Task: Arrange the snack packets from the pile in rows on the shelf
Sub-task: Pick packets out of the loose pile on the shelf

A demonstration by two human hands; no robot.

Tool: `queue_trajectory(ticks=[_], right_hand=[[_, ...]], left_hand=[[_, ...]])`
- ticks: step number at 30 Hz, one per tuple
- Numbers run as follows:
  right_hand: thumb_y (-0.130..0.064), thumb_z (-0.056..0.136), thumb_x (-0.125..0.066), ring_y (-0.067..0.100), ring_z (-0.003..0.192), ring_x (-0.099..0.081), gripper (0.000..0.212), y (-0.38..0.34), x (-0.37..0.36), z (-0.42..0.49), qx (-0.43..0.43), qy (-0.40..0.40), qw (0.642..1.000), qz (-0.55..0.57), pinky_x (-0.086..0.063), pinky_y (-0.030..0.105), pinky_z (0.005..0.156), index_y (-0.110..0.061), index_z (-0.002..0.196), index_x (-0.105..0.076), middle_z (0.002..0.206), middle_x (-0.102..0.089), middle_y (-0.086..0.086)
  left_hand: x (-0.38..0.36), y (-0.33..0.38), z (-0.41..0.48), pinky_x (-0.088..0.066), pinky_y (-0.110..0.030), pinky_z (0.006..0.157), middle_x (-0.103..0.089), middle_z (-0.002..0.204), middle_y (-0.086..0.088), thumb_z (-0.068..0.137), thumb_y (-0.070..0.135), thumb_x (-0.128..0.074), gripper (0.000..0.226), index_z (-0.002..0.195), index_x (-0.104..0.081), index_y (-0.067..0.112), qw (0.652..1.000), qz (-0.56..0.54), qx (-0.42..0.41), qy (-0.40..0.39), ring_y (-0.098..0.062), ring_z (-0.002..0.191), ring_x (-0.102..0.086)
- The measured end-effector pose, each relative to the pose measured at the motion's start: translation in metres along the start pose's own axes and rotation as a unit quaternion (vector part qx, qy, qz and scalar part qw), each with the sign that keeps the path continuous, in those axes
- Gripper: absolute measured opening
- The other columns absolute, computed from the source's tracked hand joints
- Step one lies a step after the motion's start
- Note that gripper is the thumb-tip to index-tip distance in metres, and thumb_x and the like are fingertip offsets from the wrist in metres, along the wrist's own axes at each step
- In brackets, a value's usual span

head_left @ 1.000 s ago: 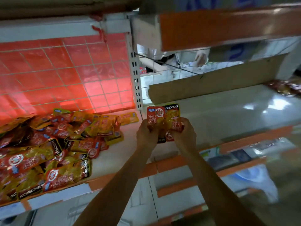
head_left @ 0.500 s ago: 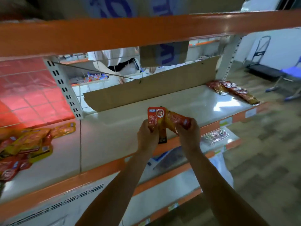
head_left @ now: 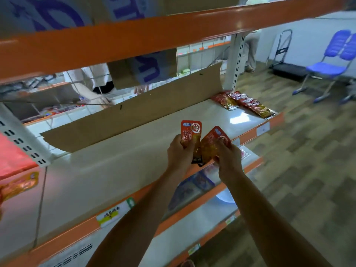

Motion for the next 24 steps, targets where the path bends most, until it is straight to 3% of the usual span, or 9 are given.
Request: queue_trajectory(ticks=[3,6,8,11,15,18,24], right_hand=[[-0.023,0.092,-0.061,0.016,0.086,-0.065,0.009,-0.004,0.012,0.031,-0.021,0.003,0.999,0.030,-0.053,0.024,0.063,-0.015,0.094,-0.065,0.095,-0.068,0.007],[-0.024,0.095,-0.057,0.020,0.097,-0.063,0.031,-0.012,0.021,0.067,-0.036,0.004,0.998,0.060,-0.052,0.027,0.068,-0.010,0.122,-0.056,0.112,-0.065,0.009],[-0.027,0.096,-0.055,0.022,0.099,-0.062,0.025,-0.018,0.025,0.090,-0.052,0.006,0.996,0.075,-0.052,0.031,0.074,-0.016,0.118,-0.055,0.111,-0.064,0.007],[-0.027,0.097,-0.053,0.023,0.100,-0.063,0.017,-0.024,0.026,0.121,-0.068,0.008,0.995,0.070,-0.053,0.034,0.076,-0.019,0.111,-0.056,0.107,-0.065,0.006],[-0.012,0.095,-0.051,0.022,0.095,-0.062,0.026,-0.028,0.017,0.157,-0.091,-0.008,0.993,0.081,-0.052,0.030,0.067,-0.012,0.120,-0.051,0.106,-0.063,0.008],[-0.003,0.091,-0.053,0.022,0.095,-0.061,0.036,-0.027,0.015,0.178,-0.087,-0.005,0.995,0.043,-0.054,0.030,0.071,-0.004,0.127,-0.047,0.109,-0.060,0.012],[-0.012,0.093,-0.056,0.034,0.099,-0.064,0.037,-0.037,0.031,0.220,-0.043,0.051,0.997,-0.039,-0.055,0.049,0.084,-0.002,0.128,-0.049,0.115,-0.061,0.018]], left_hand=[[-0.030,0.009,0.024,-0.042,-0.018,0.058,-0.061,0.086,0.009,0.090,0.038,-0.059,0.014,0.096,-0.057,0.026,1.000,0.006,-0.005,-0.018,-0.002,0.077,-0.058],[-0.064,0.016,0.052,-0.045,-0.021,0.062,-0.064,0.095,-0.001,0.093,0.037,-0.053,0.023,0.103,-0.061,0.017,0.999,0.003,0.000,-0.040,-0.013,0.086,-0.062],[-0.083,0.019,0.072,-0.047,-0.027,0.070,-0.064,0.102,-0.004,0.095,0.039,-0.051,0.031,0.110,-0.062,0.014,0.999,0.017,0.004,-0.051,-0.016,0.091,-0.061],[-0.100,0.021,0.096,-0.048,-0.027,0.068,-0.066,0.103,-0.005,0.095,0.037,-0.052,0.031,0.111,-0.063,0.013,0.998,0.010,0.013,-0.053,-0.017,0.090,-0.062],[-0.118,0.018,0.128,-0.055,-0.033,0.077,-0.065,0.104,-0.004,0.095,0.037,-0.053,0.030,0.112,-0.062,0.014,0.998,-0.003,0.034,-0.059,-0.017,0.093,-0.063],[-0.126,0.011,0.146,-0.057,-0.040,0.081,-0.068,0.102,-0.006,0.093,0.035,-0.056,0.029,0.108,-0.065,0.012,0.996,-0.030,0.054,-0.059,-0.020,0.092,-0.066],[-0.147,0.007,0.172,-0.058,-0.035,0.079,-0.072,0.095,-0.003,0.087,0.032,-0.065,0.018,0.097,-0.069,0.017,0.996,-0.043,0.074,-0.039,-0.015,0.085,-0.068]])
Point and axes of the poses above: each hand's wrist, its own z-axis towards the middle knuckle, its own x-axis out of the back of the hand, y = z × x, the point moved 8 cm from there along z, towards the middle knuckle
